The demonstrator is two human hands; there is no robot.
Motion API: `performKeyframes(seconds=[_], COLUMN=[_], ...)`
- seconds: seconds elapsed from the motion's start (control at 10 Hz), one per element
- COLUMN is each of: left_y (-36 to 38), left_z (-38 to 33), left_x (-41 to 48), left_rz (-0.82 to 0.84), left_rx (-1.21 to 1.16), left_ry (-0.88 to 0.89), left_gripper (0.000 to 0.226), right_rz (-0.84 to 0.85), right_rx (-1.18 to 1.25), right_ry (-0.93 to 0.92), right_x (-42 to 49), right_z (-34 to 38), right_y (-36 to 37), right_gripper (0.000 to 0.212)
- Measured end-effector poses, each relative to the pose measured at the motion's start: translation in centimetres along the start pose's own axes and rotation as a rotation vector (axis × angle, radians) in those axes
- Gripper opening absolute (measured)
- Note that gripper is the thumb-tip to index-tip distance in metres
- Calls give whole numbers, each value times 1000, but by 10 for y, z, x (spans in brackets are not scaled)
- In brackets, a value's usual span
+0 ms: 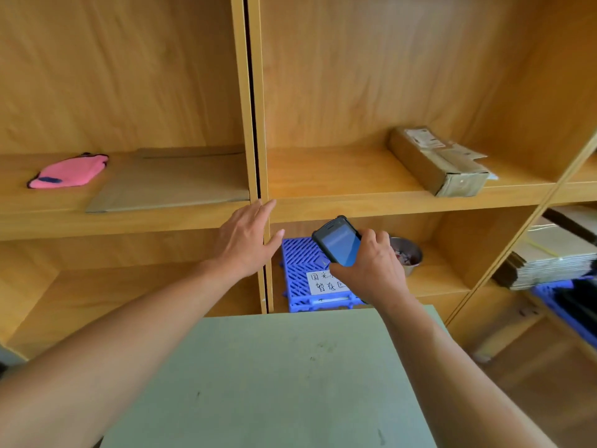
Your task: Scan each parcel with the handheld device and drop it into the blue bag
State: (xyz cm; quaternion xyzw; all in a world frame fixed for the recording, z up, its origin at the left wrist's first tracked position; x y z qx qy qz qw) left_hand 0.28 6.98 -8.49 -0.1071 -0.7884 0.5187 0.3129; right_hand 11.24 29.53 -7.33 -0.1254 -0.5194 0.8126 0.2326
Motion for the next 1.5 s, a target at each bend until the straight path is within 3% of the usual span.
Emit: performKeyframes(seconds=[0.4, 0.5, 0.7, 0.8, 1.1, 1.3, 1.5], left_y=[-65, -74, -79, -83, -96, -105, -121], left_z=[-18, -12, 0, 3, 12, 9, 8], left_x=[75, 79, 93, 94, 94, 96, 97], left_rz=[-270, -311, -322, -331, -353, -383, -420], left_rx=[70, -28, -479, -553, -578, -666, -696], left_ry=[47, -17, -226, -255, -288, -317, -338], left_gripper=[60, 56, 33, 38, 41, 43, 64], right_rz=[-6, 12, 64, 76, 34, 16, -124], right_rx=[-21, -43, -78, -108, -185, -178, -115], right_ry=[-49, -39, -29, -14, 62, 25, -141], right_x=[126, 151, 190, 206, 240, 230, 207], right_z=[70, 91, 135, 154, 172, 167, 187], right_y=[-33, -29, -3, 15, 41, 49, 5], right_gripper=[76, 78, 81, 89, 80, 76, 61])
Point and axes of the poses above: each hand's wrist, its own x-axis towards the middle knuckle, its own y-axis out of the palm, z = x × y, the point moved 6 cm from there along x, towards the middle knuckle, and after that the axes turned 11 degrees about y, right-handed, at the moved point
